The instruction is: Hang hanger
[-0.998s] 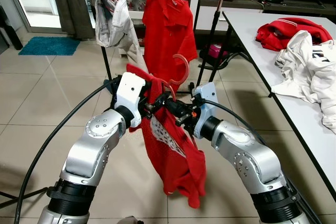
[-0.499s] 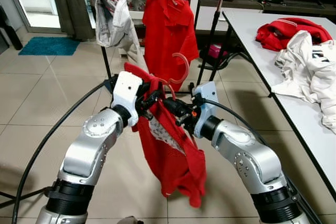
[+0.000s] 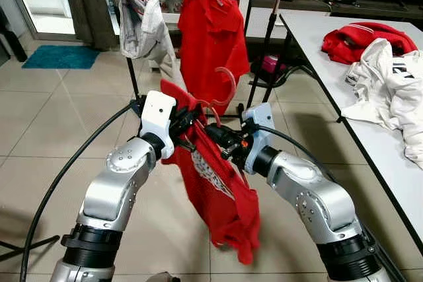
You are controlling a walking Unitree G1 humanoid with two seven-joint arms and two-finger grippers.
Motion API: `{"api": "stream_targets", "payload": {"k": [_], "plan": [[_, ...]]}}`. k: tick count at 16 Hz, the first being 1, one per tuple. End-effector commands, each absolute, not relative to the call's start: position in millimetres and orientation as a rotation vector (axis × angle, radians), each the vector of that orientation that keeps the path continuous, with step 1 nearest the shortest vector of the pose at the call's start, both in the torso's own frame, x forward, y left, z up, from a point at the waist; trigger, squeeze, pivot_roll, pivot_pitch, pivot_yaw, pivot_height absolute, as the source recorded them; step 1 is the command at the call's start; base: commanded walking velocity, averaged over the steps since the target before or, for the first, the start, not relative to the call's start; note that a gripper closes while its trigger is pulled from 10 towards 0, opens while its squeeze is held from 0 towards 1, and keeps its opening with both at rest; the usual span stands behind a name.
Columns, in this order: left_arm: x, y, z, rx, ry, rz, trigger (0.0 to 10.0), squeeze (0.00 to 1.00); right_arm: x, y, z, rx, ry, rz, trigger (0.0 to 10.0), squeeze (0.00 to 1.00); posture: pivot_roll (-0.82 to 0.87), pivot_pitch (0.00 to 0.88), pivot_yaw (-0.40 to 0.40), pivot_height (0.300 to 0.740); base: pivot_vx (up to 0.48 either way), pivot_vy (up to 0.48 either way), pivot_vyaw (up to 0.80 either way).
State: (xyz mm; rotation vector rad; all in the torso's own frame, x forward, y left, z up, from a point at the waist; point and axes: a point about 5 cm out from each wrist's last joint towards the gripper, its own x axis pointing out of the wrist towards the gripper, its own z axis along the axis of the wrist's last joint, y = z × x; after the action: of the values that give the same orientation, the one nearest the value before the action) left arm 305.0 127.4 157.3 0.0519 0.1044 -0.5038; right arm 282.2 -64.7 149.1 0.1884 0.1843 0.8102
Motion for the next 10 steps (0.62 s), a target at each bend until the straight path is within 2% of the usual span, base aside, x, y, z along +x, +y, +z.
{"api": "stream_targets", "payload": {"k": [1,5,8,10], "plan": [[307,127,160,0.047,0.098,-0.502,0.0,0.00,285,-68,162,0.165,0.117,0.796,10.0,0.00,-0.07,0.000,-0.047,0.727,0.000,0.000,0.00],[307,127,160,0.053,0.089,-0.499,0.0,0.00,286,-68,158,0.138,0.148,0.798,10.0,0.00,-0.07,0.000,-0.048,0.727,0.000,0.000,0.00],[310,132,163,0.070,0.072,-0.458,0.0,0.00,287,-79,130,0.010,0.321,0.718,10.0,0.00,-0.07,0.000,-0.054,0.727,0.000,0.000,0.00],[314,146,164,0.077,0.065,-0.359,0.0,0.00,285,-89,120,-0.031,0.394,0.684,10.0,0.00,-0.07,0.000,-0.051,0.727,0.000,0.000,0.00]]}}
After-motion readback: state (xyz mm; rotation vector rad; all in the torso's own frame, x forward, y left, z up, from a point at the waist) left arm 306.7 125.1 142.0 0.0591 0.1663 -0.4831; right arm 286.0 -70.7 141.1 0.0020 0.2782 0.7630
